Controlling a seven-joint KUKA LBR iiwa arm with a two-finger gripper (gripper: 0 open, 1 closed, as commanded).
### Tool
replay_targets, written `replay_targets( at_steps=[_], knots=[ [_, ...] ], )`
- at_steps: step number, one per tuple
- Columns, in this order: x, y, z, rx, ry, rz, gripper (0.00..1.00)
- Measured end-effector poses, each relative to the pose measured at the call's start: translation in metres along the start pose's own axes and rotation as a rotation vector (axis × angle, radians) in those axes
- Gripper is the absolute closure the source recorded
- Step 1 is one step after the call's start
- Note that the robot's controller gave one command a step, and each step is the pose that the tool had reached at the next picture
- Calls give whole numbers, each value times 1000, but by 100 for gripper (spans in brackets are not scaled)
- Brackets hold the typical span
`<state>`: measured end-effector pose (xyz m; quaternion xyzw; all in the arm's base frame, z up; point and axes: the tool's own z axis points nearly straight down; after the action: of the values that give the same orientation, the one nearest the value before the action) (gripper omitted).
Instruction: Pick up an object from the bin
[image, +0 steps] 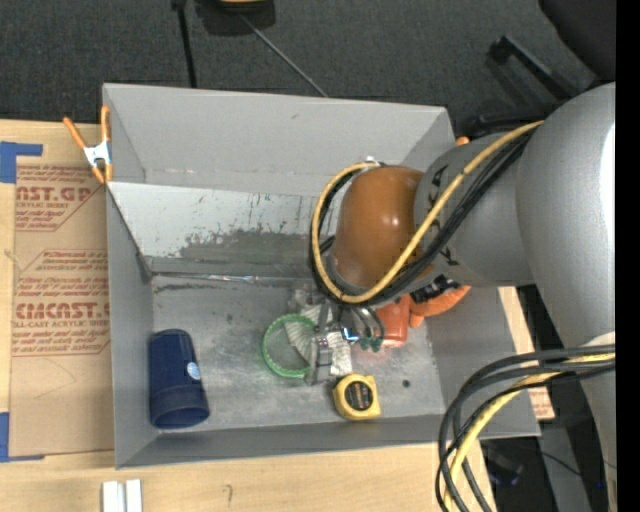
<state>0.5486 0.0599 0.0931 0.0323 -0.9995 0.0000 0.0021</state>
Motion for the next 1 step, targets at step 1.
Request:
replay_targets(
  at_steps=[1],
  knots=[
    [11, -12, 21, -1, -14, -97, 100]
  ],
)
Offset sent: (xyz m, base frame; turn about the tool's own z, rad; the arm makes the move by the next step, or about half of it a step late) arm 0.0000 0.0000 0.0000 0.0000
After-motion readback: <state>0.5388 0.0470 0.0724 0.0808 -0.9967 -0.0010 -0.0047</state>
